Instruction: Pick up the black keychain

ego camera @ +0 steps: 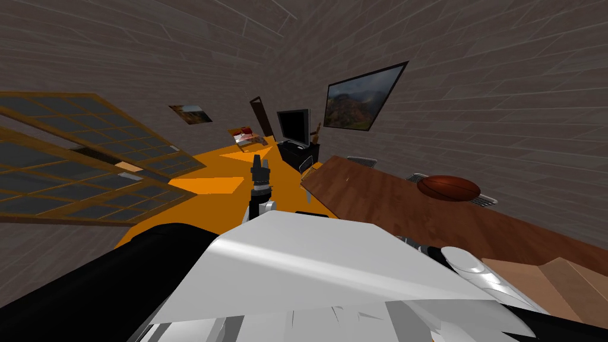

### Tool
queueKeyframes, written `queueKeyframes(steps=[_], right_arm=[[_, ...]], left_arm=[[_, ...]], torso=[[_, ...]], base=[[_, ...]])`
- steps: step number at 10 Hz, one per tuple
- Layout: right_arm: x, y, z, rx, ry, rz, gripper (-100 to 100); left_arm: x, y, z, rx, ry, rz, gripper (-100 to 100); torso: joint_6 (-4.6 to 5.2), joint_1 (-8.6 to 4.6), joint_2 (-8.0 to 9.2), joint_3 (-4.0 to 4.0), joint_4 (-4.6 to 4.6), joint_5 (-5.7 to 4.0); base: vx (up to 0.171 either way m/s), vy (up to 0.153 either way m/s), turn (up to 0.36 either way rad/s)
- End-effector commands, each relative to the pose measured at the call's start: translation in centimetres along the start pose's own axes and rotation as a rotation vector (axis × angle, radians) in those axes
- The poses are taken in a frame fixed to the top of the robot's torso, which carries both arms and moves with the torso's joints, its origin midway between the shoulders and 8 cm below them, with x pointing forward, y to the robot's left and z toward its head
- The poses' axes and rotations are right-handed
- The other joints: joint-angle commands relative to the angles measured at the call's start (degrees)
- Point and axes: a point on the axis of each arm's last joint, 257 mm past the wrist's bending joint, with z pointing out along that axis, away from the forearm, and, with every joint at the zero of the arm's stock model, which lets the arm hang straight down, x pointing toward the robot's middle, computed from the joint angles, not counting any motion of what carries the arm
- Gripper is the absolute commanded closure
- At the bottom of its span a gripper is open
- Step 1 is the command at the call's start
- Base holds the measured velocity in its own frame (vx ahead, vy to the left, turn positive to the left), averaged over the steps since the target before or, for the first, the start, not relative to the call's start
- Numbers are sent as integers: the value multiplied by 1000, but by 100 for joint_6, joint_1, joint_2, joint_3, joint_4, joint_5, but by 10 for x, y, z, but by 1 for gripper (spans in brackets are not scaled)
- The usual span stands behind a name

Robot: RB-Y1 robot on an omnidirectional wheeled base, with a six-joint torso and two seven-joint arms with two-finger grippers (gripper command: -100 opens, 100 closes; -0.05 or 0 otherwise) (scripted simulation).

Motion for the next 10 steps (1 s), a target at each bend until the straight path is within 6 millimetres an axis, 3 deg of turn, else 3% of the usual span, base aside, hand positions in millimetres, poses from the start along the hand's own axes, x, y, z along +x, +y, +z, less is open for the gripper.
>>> queueKeyframes(steps=[1,5,6,7,10], right_arm=[[0,0,0,0,0,0,100],[0,0,0,1,0,1,100],[0,0,0,1,0,1,0],[-1,-2,-2,1,8,13,100],[-3,-8,-6,8,16,36,100]], left_arm=[[0,0,0,0,0,0,0],[0,0,0,0,0,0,0],[0,0,0,0,0,0,0],[0,0,0,0,0,0,0],[0,0,0,0,0,0,0]], torso=[[0,0,0,0,0,0],[0,-9,15,9,4,-5],[0,-9,15,9,3,-6],[0,-9,15,9,3,-6],[-6,-23,48,27,10,-5]], base=[[5,2,2],[0,0,0],[0,0,0],[-76,-29,169],[-87,-31,110]])
